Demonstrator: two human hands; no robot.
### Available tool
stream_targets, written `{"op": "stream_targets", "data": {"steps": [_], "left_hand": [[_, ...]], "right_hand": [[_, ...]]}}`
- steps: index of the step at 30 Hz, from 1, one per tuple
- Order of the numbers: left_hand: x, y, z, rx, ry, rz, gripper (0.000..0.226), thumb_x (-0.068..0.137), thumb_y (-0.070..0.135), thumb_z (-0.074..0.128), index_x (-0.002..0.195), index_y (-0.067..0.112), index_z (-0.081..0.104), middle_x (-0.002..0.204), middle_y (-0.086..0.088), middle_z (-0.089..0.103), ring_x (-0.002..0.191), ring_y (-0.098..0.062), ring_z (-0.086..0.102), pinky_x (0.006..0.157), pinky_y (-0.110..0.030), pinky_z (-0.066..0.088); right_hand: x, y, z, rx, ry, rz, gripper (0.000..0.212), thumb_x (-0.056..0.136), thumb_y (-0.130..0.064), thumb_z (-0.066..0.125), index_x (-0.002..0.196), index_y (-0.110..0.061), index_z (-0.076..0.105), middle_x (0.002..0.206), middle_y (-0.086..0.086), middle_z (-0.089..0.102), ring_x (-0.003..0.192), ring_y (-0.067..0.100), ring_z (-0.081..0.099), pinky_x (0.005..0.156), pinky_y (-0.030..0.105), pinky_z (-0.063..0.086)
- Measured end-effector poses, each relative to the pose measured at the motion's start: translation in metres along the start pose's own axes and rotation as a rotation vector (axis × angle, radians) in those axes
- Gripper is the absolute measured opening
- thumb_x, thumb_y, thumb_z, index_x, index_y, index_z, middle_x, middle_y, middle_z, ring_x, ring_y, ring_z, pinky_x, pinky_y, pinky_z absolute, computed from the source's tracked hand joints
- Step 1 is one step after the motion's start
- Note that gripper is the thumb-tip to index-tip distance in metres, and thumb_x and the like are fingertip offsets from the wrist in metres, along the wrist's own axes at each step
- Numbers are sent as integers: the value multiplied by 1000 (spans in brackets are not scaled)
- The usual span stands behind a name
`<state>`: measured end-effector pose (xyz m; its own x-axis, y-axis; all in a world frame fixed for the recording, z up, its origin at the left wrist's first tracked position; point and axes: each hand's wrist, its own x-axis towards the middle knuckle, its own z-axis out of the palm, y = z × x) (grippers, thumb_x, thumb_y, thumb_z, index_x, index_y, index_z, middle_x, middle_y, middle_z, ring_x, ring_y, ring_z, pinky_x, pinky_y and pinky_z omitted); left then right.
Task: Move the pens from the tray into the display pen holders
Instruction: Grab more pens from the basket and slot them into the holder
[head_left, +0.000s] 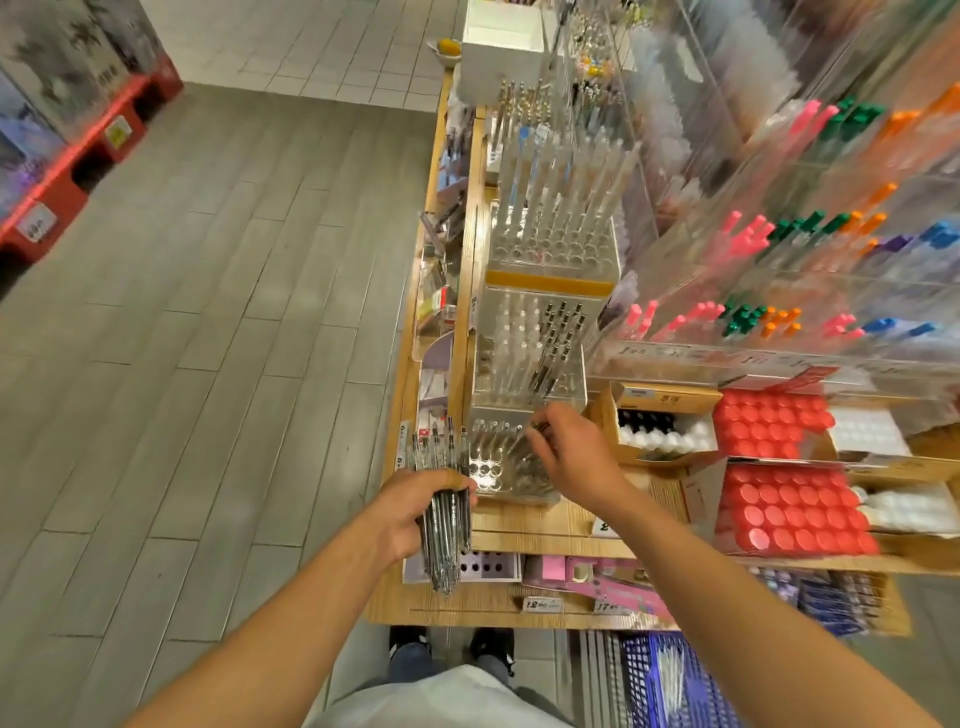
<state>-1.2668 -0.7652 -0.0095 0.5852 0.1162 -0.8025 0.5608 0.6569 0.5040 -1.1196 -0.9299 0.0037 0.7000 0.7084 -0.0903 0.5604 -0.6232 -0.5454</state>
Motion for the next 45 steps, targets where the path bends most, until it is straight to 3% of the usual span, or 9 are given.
{"op": "stream_targets", "data": {"steps": [2, 8, 21, 23, 25, 28, 34, 39, 45], "left_hand": [[1, 2, 1, 24, -14, -2, 12, 83, -2, 67, 94, -7, 70, 80, -19, 69, 65, -25, 67, 56, -36, 56], [-4, 8, 2, 56, -19, 6, 17, 83, 0, 69, 98, -7, 70, 81, -19, 71, 64, -25, 68, 58, -38, 57], [-11, 5, 4, 171, -104, 15, 26, 64, 12, 79, 85, -4, 78, 86, -21, 74, 67, -25, 68, 61, -35, 59], [-11, 4, 4, 182, -131, 31, 30, 62, 13, 82, 86, -4, 78, 89, -22, 74, 69, -24, 69, 62, -34, 59], [-11, 4, 4, 179, -164, 45, 34, 60, 13, 84, 88, -4, 78, 92, -24, 74, 71, -25, 71, 63, -34, 60], [-9, 5, 5, 167, -207, 46, 31, 61, 11, 85, 88, -3, 78, 95, -24, 73, 74, -25, 72, 64, -34, 61], [-2, -3, 8, 113, -215, 52, 36, 62, 5, 85, 94, -8, 75, 95, -25, 73, 73, -27, 73, 58, -33, 60], [0, -5, 5, 120, -139, 36, 31, 66, 6, 83, 91, -8, 74, 89, -25, 71, 68, -30, 70, 59, -38, 59], [4, -10, -11, 30, -31, 45, 62, 62, 2, 83, 117, -14, 58, 91, -27, 70, 69, -28, 71, 55, -35, 59]], "right_hand": [[2, -2, 0, -59, -13, -29, 10, 99, -25, 52, 98, -16, 50, 88, -2, 62, 74, 16, 62, 66, 38, 54], [4, -9, 4, -235, -31, -158, 14, 93, -16, 59, 99, -6, 66, 105, 5, 54, 88, 21, 58, 74, 32, 52], [9, -28, 8, -339, -48, 69, 15, 90, -15, 65, 102, -11, 73, 121, 5, 54, 98, 23, 61, 73, 35, 55], [6, -28, 8, -172, -37, 68, 16, 90, -19, 65, 105, -16, 71, 112, 0, 54, 96, 19, 61, 80, 35, 55], [4, -28, 3, 257, -91, 176, 16, 92, -24, 64, 107, -20, 68, 105, -3, 59, 90, 14, 60, 83, 33, 53], [-2, -34, -6, 932, -293, 378, 21, 96, -25, 58, 110, -11, 64, 87, -1, 61, 71, 13, 56, 63, 26, 47], [-4, -32, -10, 1089, -326, 415, 16, 93, -6, 59, 110, -6, 61, 84, 2, 62, 67, 10, 57, 62, 23, 48], [-2, -22, -21, 1007, -140, 396, 14, 90, -16, 64, 98, -5, 61, 75, 3, 64, 62, 12, 59, 61, 26, 51], [5, -15, -33, 510, 73, 168, 9, 92, -26, 64, 88, -21, 58, 77, -3, 67, 67, 11, 64, 63, 29, 56]]}}
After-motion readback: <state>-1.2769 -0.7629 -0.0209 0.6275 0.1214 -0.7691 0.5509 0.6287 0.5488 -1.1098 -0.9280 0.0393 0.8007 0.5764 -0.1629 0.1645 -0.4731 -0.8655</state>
